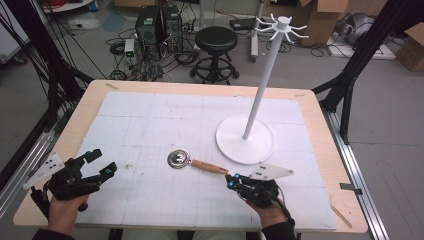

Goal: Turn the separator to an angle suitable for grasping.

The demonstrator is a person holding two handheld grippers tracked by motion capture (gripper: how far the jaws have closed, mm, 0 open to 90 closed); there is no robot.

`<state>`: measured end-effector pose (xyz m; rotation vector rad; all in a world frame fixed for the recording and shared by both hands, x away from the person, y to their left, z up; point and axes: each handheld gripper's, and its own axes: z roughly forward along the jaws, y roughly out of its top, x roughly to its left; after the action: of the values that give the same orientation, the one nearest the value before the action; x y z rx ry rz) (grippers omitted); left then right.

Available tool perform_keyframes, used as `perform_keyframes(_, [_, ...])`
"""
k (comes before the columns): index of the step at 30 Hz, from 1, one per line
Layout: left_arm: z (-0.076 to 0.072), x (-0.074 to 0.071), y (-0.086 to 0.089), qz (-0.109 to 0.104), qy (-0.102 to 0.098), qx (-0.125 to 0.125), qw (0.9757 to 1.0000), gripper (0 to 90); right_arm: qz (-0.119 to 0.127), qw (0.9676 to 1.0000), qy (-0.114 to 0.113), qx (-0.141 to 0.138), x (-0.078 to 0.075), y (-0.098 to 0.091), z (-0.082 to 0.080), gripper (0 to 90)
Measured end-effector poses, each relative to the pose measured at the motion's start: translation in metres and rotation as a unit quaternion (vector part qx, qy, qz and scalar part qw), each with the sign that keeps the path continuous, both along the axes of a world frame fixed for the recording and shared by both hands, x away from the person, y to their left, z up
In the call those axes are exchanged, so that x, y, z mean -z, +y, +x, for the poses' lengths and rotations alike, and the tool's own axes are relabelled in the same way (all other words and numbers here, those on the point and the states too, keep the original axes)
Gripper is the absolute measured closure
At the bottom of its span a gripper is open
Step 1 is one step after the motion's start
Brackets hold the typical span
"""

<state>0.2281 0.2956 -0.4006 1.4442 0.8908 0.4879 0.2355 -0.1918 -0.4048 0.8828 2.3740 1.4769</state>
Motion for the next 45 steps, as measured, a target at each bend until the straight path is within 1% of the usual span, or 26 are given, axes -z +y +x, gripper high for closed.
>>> perform_keyframes(3, [0.000, 0.000, 0.000, 0.001, 0.001, 0.002, 1.0000, 18.5, -0.039, 0.9990, 0.016, -0.013, 0.012, 0.020, 0.009, 89.2])
perform_keyframes(5, [0.001, 0.000, 0.000, 0.001, 0.002, 0.003, 1.0000, 18.5, -0.064, 0.9975, 0.026, -0.012, 0.020, 0.031, 0.015, 89.2])
perform_keyframes(6, [0.001, 0.000, 0.000, 0.001, 0.002, 0.003, 1.0000, 18.5, -0.075, 0.9967, 0.027, -0.012, 0.023, 0.035, 0.018, 89.2])
perform_keyframes(8, [0.001, 0.001, 0.000, 0.001, 0.003, 0.003, 1.0000, 18.5, -0.094, 0.9951, 0.032, -0.003, 0.029, 0.042, 0.024, 89.2])
perform_keyframes(10, [0.001, 0.001, 0.001, 0.001, 0.003, 0.003, 1.0000, 18.5, -0.103, 0.9938, 0.040, 0.009, 0.033, 0.045, 0.029, 89.2])
perform_keyframes(11, [0.001, 0.001, 0.001, -0.001, 0.004, 0.002, 1.0000, 18.6, -0.105, 0.9934, 0.044, 0.017, 0.034, 0.045, 0.032, 89.2])
perform_keyframes(15, [0.001, 0.001, 0.002, 0.000, 0.005, 0.001, 1.0000, 18.6, -0.110, 0.9920, 0.045, 0.043, 0.036, 0.041, 0.042, 89.3])
perform_keyframes(16, [0.002, 0.001, 0.002, -0.003, 0.006, 0.000, 1.0000, 18.6, -0.109, 0.9916, 0.049, 0.050, 0.036, 0.039, 0.044, 89.3])
perform_keyframes(18, [0.002, 0.001, 0.003, -0.005, 0.005, 0.001, 1.0000, 18.6, -0.115, 0.9904, 0.047, 0.061, 0.037, 0.037, 0.048, 89.3])
perform_keyframes(20, [0.002, 0.002, 0.003, -0.003, 0.006, 0.001, 1.0000, 18.6, -0.113, 0.9902, 0.047, 0.067, 0.038, 0.035, 0.051, 89.2])
perform_keyframes(22, [0.002, 0.002, 0.003, -0.003, 0.006, 0.002, 1.0000, 18.6, -0.105, 0.9907, 0.044, 0.075, 0.037, 0.035, 0.054, 89.3])
perform_keyframes(24, [0.002, 0.002, 0.003, -0.005, 0.007, 0.002, 1.0000, 18.5, -0.110, 0.9895, 0.037, 0.086, 0.036, 0.035, 0.058, 89.3])
perform_keyframes(26, [0.003, 0.002, 0.003, -0.004, 0.008, 0.002, 1.0000, 18.6, -0.108, 0.9885, 0.035, 0.099, 0.036, 0.034, 0.063, 89.3])
perform_keyframes(29, [0.002, 0.002, 0.003, -0.006, 0.009, 0.001, 0.9999, 18.6, -0.111, 0.9869, 0.031, 0.113, 0.036, 0.034, 0.070, 89.2])
perform_keyframes(30, [0.003, 0.002, 0.004, -0.004, 0.008, 0.001, 1.0000, 18.6, -0.110, 0.9865, 0.031, 0.117, 0.035, 0.034, 0.071, 89.3])
perform_keyframes(32, [0.003, 0.002, 0.004, -0.005, 0.008, 0.000, 1.0000, 18.5, -0.098, 0.9870, 0.021, 0.126, 0.032, 0.031, 0.072, 89.3])
perform_keyframes(33, [0.003, 0.002, 0.005, -0.005, 0.008, 0.000, 1.0000, 18.6, -0.091, 0.9864, 0.015, 0.136, 0.029, 0.028, 0.071, 89.2])
perform_keyframes(34, [0.003, 0.002, 0.005, -0.005, 0.008, 0.000, 1.0000, 18.6, -0.087, 0.9850, 0.005, 0.149, 0.027, 0.025, 0.071, 89.2])
perform_keyframes(36, [0.003, 0.002, 0.005, -0.006, 0.009, 0.000, 0.9999, 18.6, -0.081, 0.9804, -0.007, 0.179, 0.022, 0.015, 0.071, 89.3])
perform_keyframes(37, [0.003, 0.002, 0.005, -0.006, 0.009, 0.001, 0.9999, 18.6, -0.077, 0.9781, -0.006, 0.193, 0.020, 0.011, 0.072, 89.3])
perform_keyframes(38, [0.003, 0.002, 0.005, -0.005, 0.008, 0.001, 1.0000, 18.6, -0.078, 0.9764, -0.003, 0.201, 0.021, 0.007, 0.075, 89.3])
perform_keyframes(39, [0.003, 0.002, 0.005, -0.006, 0.008, 0.001, 0.9999, 18.6, -0.082, 0.9754, 0.004, 0.205, 0.022, 0.006, 0.076, 89.3])
perform_keyframes(40, [0.003, 0.002, 0.005, -0.006, 0.009, 0.001, 0.9999, 18.6, -0.084, 0.9751, 0.009, 0.205, 0.023, 0.006, 0.078, 89.3])
perform_keyframes(41, [0.003, 0.002, 0.005, -0.005, 0.009, 0.001, 0.9999, 18.6, -0.087, 0.9755, 0.014, 0.202, 0.025, 0.007, 0.079, 89.2])
perform_keyframes(42, [0.003, 0.002, 0.005, -0.005, 0.010, 0.000, 0.9999, 18.6, -0.090, 0.9764, 0.015, 0.196, 0.026, 0.009, 0.079, 89.3])
perform_keyframes(45, [0.003, 0.002, 0.005, -0.005, 0.010, 0.000, 0.9999, 18.6, -0.098, 0.9767, 0.024, 0.190, 0.030, 0.013, 0.082, 89.3])
